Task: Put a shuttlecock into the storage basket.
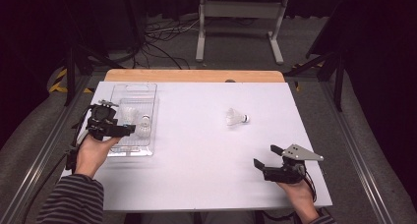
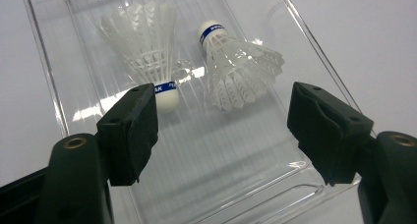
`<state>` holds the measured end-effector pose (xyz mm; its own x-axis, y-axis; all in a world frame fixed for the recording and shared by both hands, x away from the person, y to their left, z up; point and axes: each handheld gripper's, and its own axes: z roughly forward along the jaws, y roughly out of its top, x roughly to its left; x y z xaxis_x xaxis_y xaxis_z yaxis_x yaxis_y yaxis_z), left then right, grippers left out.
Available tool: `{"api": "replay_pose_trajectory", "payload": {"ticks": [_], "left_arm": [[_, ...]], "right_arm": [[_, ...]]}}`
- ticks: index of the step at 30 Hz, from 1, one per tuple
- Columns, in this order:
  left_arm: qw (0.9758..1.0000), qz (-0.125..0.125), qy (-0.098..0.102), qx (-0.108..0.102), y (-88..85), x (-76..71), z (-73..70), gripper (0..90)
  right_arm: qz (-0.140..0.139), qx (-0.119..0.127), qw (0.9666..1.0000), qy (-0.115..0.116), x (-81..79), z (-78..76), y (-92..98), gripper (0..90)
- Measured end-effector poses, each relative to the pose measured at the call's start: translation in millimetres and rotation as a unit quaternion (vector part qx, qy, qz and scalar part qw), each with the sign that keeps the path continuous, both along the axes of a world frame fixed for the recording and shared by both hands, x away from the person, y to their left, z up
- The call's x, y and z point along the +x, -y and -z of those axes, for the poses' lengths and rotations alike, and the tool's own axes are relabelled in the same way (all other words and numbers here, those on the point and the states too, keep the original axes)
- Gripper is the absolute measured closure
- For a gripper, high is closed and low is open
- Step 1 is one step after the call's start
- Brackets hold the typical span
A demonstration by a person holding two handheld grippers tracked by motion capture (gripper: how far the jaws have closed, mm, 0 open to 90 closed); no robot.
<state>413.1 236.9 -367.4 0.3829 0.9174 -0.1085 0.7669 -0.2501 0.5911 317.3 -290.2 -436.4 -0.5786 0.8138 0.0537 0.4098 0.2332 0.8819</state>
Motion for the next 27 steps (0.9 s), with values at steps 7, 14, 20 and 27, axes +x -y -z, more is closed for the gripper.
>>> {"api": "replay_pose_trajectory", "payload": {"ticks": [7,14,20,27], "left_arm": [[0.9999,0.012,0.01,-0.001,2.6,-6.9,-0.8,28.1],[0.9996,0.019,0.021,-0.007,2.5,-14.7,-0.9,27.4],[0.9993,0.018,0.031,-0.008,-0.1,-20.4,-0.5,26.5],[0.999,0.023,0.035,-0.012,-0.6,-25.5,1.6,26.2]], "right_arm": [[0.0,0.0,1.0,0.0,-0.1,0.0,0.0,15.2],[-0.001,0.001,1.0,0.0,0.0,0.0,-0.1,15.2],[0.0,0.001,1.0,0.0,-0.1,-0.1,0.0,15.2],[0.0,0.0,1.0,0.0,-0.1,-0.1,0.0,15.2]]}}
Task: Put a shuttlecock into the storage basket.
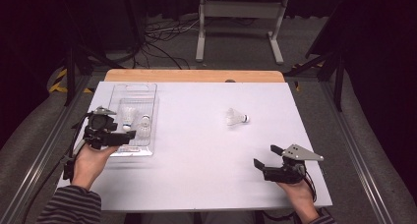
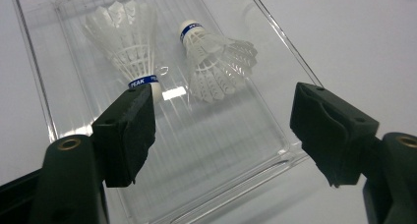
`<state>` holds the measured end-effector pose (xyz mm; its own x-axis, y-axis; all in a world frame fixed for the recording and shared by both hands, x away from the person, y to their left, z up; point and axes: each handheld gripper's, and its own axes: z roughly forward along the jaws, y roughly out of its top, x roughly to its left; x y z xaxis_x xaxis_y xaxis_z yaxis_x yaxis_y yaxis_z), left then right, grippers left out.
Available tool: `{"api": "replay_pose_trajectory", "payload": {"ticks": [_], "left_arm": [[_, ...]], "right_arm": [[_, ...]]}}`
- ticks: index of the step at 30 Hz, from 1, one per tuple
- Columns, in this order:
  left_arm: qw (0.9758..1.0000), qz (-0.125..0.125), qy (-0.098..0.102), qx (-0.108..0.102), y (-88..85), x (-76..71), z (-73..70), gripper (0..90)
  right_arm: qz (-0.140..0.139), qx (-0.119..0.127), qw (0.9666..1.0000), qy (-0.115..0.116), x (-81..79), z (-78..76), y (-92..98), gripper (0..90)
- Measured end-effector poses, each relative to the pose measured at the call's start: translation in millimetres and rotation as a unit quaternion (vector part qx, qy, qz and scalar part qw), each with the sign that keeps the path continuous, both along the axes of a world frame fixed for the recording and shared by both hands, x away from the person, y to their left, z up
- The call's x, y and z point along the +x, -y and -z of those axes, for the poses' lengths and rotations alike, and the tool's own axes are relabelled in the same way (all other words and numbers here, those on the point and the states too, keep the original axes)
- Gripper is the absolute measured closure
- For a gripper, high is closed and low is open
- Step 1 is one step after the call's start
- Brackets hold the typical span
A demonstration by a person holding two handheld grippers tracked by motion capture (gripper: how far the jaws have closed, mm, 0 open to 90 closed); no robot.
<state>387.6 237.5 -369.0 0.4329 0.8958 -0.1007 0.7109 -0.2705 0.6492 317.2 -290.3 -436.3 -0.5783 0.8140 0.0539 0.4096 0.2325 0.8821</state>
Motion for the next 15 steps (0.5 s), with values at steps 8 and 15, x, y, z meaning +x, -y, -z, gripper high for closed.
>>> {"api": "replay_pose_trajectory", "payload": {"ticks": [8,15], "left_arm": [[0.9999,0.01,0.007,-0.006,0.9,-5.5,1.2,25.8],[0.9998,0.012,0.011,-0.013,0.0,-11.6,2.9,25.5]], "right_arm": [[0.0,-0.001,1.0,-0.001,0.0,0.1,0.1,15.2],[-0.001,0.0,1.0,0.0,0.1,0.3,-0.1,15.2]]}}
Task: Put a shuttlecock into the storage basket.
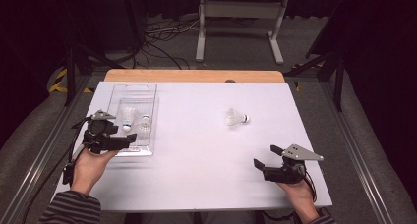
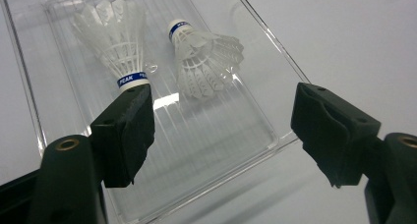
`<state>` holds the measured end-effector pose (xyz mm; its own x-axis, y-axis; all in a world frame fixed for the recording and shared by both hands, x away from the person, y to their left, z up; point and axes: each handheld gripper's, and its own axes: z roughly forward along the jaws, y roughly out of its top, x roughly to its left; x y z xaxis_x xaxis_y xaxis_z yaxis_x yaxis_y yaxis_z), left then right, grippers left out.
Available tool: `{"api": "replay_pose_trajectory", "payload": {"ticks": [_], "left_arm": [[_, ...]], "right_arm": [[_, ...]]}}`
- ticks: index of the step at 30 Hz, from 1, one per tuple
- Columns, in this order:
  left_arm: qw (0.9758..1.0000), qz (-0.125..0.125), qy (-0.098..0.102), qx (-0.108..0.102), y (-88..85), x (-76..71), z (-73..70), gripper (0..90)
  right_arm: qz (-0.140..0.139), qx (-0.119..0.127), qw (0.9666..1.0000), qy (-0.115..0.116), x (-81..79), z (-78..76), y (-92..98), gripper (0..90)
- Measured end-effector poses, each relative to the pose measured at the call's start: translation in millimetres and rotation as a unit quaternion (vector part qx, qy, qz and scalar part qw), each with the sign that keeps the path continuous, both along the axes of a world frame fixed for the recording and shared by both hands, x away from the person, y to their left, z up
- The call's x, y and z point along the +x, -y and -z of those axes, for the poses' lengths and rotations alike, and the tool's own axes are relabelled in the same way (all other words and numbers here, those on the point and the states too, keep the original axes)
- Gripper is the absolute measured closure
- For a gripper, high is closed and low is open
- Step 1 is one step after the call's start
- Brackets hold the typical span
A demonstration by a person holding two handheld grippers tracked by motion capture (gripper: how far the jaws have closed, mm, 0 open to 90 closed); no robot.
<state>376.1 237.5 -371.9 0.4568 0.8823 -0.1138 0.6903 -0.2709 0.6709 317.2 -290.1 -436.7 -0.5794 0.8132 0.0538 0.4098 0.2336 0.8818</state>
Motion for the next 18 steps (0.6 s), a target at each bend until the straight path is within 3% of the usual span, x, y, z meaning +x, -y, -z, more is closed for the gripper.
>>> {"api": "replay_pose_trajectory", "payload": {"ticks": [18], "left_arm": [[0.9993,0.009,0.028,-0.025,-7.4,-20.6,5.3,25.6]], "right_arm": [[0.001,-0.001,1.0,-0.001,0.0,0.0,0.1,15.2]]}}
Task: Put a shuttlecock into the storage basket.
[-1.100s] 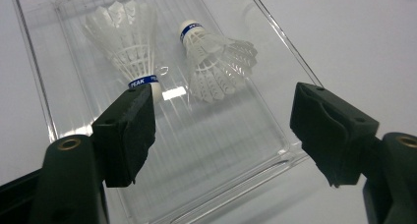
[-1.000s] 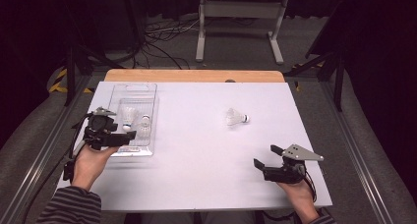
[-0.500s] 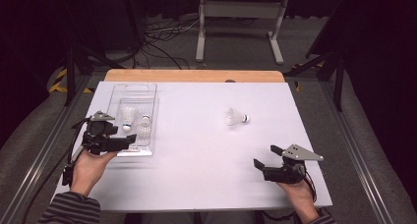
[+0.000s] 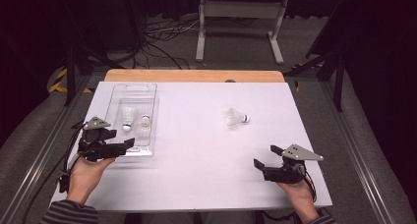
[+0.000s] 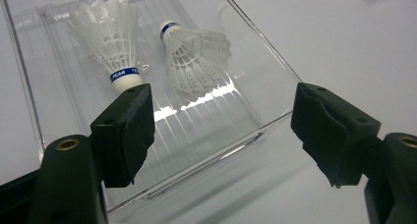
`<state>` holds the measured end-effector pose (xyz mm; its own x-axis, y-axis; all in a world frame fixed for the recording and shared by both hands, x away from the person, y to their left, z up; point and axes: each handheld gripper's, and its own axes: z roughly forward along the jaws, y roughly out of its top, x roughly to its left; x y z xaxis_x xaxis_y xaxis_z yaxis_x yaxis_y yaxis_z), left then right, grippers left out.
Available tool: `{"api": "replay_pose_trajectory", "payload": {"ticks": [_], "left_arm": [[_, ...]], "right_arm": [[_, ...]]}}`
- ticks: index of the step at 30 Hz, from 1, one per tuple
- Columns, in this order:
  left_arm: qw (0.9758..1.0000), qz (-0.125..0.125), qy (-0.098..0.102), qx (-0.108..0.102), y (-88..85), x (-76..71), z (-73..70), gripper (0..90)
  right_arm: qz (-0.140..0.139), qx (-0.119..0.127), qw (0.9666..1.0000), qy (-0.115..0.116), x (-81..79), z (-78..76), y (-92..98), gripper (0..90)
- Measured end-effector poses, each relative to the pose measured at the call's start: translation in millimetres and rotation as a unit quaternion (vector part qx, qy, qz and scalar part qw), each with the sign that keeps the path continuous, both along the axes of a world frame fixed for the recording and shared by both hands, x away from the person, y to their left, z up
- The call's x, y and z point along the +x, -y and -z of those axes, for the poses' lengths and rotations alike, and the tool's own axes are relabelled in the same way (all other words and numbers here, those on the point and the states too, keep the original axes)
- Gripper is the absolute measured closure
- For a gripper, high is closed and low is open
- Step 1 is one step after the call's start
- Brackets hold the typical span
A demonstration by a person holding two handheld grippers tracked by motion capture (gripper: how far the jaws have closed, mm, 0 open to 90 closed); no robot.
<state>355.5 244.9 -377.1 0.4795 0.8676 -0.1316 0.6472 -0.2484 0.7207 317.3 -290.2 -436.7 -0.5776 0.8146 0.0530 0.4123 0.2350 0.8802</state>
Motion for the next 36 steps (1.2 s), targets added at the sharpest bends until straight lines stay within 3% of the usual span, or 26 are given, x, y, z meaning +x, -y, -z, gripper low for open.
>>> {"api": "replay_pose_trajectory", "payload": {"ticks": [7,13,36], "left_arm": [[0.9999,0.002,0.01,-0.011,-5.1,-8.7,3.3,25.8],[0.9996,-0.002,0.028,-0.008,-8.2,-16.4,7.1,25.8],[0.9982,0.008,0.048,-0.034,-10.8,-35.3,21.5,24.5]], "right_arm": [[0.0,0.0,1.0,0.001,0.0,0.0,0.0,15.2],[0.001,0.0,1.0,0.001,0.1,0.1,0.0,15.2],[0.002,-0.001,1.0,0.0,0.0,0.1,-0.1,15.2]]}}
